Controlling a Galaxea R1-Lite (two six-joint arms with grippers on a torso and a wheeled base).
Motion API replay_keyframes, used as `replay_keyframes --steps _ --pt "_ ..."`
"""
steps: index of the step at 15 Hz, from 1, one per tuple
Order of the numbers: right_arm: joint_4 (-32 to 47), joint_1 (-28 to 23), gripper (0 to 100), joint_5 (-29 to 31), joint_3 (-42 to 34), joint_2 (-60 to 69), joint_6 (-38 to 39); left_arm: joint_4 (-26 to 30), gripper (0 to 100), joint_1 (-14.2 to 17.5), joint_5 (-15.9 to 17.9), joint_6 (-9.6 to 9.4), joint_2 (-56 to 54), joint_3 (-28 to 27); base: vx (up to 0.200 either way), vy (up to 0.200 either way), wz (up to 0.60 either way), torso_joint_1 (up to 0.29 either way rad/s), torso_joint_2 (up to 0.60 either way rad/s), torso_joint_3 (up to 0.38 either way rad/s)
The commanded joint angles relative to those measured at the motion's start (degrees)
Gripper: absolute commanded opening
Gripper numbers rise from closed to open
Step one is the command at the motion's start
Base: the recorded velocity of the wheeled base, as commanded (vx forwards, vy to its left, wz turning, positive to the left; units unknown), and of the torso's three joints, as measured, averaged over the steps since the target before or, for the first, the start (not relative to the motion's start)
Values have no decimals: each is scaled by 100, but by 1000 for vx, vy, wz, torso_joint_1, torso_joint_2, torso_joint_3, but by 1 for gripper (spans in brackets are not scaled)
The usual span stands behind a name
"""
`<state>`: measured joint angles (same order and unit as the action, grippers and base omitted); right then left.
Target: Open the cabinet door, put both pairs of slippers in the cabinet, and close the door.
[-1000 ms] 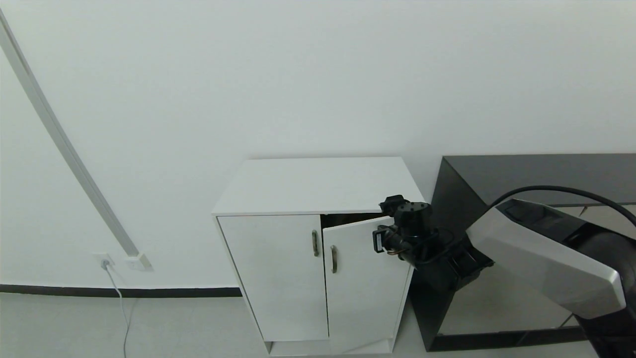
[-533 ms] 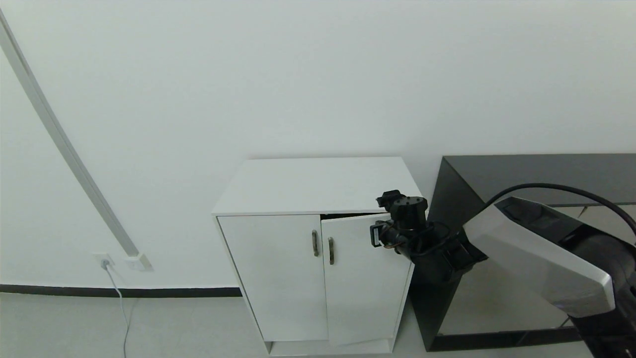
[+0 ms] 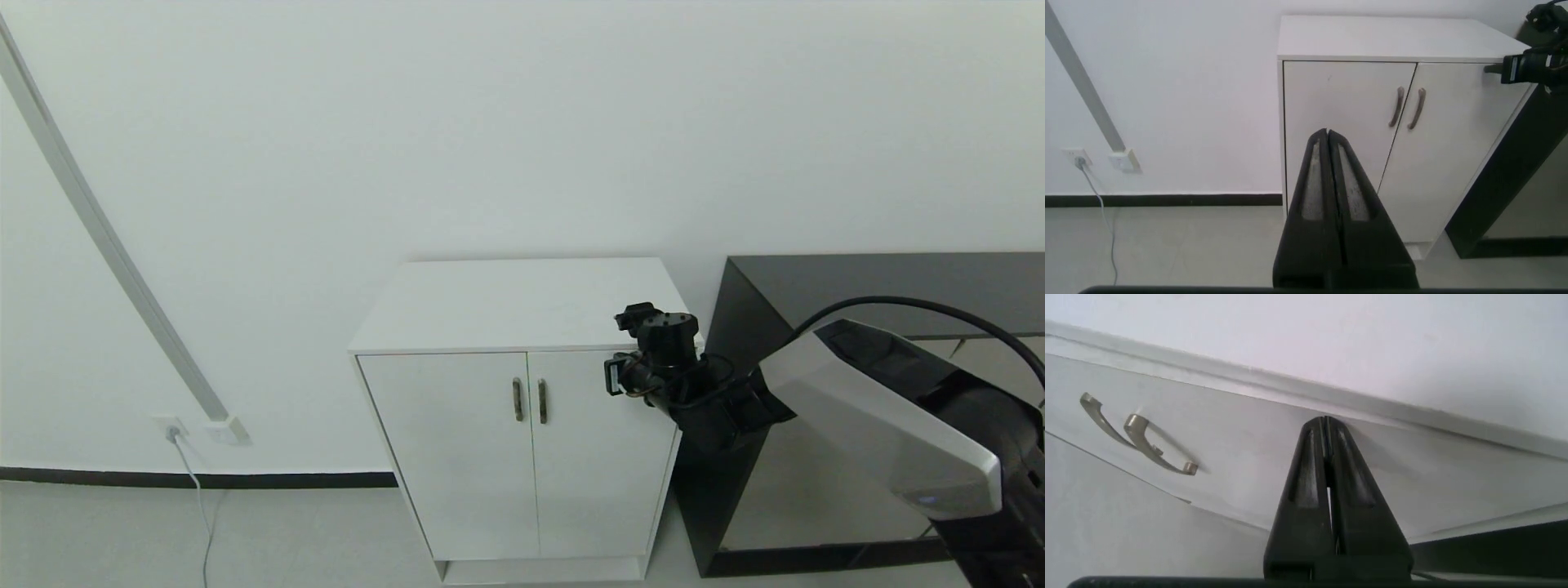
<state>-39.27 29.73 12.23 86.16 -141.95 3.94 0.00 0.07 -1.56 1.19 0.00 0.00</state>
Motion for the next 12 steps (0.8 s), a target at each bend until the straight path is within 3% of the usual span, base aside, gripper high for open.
replay_keyframes --steps 1,12 --pt "-2 -3 0 -1 32 -35 2 0 0 1 -2 4 9 0 0 0 0 0 0 0" --pt "-37 -99 0 34 85 -79 28 0 0 1 -2 4 9 0 0 0 0 0 0 0"
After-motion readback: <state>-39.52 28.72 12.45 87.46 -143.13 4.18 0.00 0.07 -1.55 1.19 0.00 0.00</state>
